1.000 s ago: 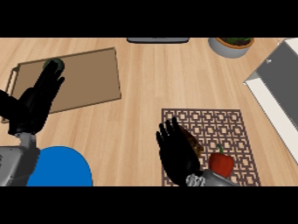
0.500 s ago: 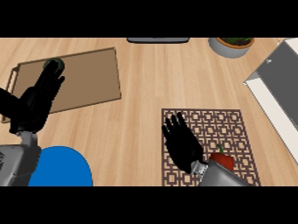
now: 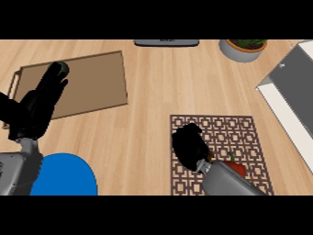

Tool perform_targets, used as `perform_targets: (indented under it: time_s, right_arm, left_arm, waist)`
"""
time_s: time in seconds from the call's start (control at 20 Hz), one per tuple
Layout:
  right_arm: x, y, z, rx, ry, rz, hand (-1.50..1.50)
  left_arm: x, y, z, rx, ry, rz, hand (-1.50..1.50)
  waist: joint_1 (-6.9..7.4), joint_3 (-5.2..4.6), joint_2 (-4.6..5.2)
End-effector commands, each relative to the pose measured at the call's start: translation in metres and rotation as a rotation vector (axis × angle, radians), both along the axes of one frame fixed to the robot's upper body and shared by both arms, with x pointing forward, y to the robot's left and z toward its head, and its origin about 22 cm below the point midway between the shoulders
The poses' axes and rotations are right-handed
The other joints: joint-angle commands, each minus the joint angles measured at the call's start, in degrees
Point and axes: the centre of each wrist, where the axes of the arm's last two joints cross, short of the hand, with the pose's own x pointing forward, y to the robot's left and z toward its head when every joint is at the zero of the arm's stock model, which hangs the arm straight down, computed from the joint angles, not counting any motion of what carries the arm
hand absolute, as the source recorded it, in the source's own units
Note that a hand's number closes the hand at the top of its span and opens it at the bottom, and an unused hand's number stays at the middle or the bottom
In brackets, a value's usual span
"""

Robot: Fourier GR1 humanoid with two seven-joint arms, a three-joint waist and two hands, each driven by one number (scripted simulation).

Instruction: Pick the sweet potato from the placemat and place it in the tiered shelf

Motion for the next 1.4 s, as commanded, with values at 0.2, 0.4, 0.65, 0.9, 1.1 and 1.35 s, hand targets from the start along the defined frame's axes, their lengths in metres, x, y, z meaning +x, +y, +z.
perform_targets:
  time_s: [0.2, 0.4, 0.65, 0.9, 1.1, 1.35]
  right_arm:
    - [0.003, -0.017, -0.028, 0.035, 0.009, 0.122, 1.50]
    - [-0.039, 0.009, -0.012, 0.438, 0.095, -0.291, 1.50]
    - [-0.076, 0.005, -0.005, 0.749, 0.118, -0.562, 1.50]
    - [-0.101, 0.015, 0.053, 1.097, 0.026, -0.571, 1.50]
    - [-0.115, 0.006, 0.108, 1.358, -0.146, -0.536, 1.50]
    - [-0.135, -0.008, 0.158, 1.481, -0.325, -0.573, 1.50]
  left_arm:
    - [0.005, 0.018, 0.011, 0.016, 0.003, 0.022, 0.00]
    - [-0.002, 0.012, -0.001, -0.005, 0.008, 0.050, 0.00]
    - [-0.008, 0.018, -0.004, -0.007, 0.014, 0.045, 0.00]
    - [-0.010, 0.012, -0.011, 0.014, 0.033, 0.041, 0.00]
    - [-0.007, 0.016, -0.006, -0.002, 0.020, 0.029, 0.00]
    - [-0.012, 0.012, -0.016, -0.003, 0.016, 0.044, 0.00]
  waist:
    - [0.04, 0.18, 0.69]
    - [-3.00, 0.27, 0.25]
    - [-2.77, 0.35, 0.17]
    - [-2.06, 0.24, 0.15]
    - [-2.26, 0.15, 0.07]
    - [-1.70, 0.09, 0.19]
